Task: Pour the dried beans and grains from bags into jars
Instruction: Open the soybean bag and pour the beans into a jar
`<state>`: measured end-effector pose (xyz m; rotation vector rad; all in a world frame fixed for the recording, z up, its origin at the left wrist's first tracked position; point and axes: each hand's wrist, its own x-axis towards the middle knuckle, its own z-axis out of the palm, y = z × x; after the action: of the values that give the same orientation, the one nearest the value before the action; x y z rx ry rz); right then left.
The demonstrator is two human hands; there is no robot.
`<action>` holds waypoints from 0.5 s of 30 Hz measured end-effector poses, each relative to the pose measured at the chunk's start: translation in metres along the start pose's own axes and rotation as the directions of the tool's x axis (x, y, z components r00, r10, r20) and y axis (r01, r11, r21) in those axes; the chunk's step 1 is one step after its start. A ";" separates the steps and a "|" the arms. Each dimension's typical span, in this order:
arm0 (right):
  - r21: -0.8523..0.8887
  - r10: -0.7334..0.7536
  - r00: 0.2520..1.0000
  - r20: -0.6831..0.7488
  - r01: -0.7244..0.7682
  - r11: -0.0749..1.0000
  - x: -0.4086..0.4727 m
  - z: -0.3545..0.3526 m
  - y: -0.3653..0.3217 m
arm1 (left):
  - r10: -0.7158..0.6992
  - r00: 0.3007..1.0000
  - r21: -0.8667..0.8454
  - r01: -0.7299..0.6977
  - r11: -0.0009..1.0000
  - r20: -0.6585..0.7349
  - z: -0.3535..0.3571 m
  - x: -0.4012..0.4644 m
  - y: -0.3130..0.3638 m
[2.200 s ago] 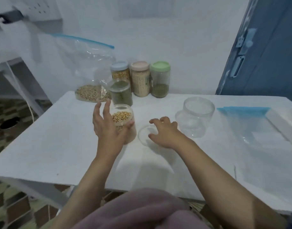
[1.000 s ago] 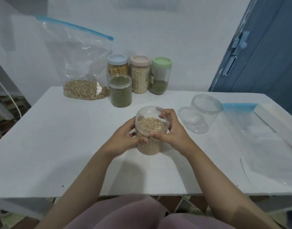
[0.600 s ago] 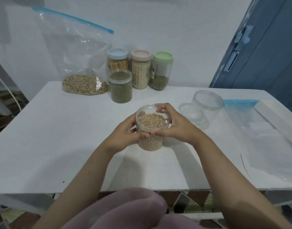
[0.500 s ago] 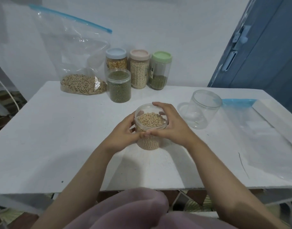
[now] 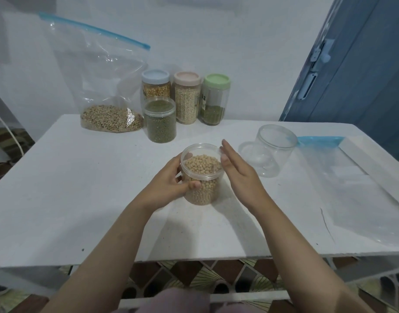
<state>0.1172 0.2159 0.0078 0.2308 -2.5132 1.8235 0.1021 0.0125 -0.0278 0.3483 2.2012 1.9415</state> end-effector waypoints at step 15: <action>-0.186 -0.160 0.962 0.221 0.202 0.961 0.019 -0.011 0.012 | 0.026 0.999 0.012 -0.025 1.000 -0.028 0.002 -0.002 -0.003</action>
<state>0.0961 0.2280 0.0022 0.6495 -2.6849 1.5275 0.1047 0.0132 -0.0314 0.3541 2.2374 1.9595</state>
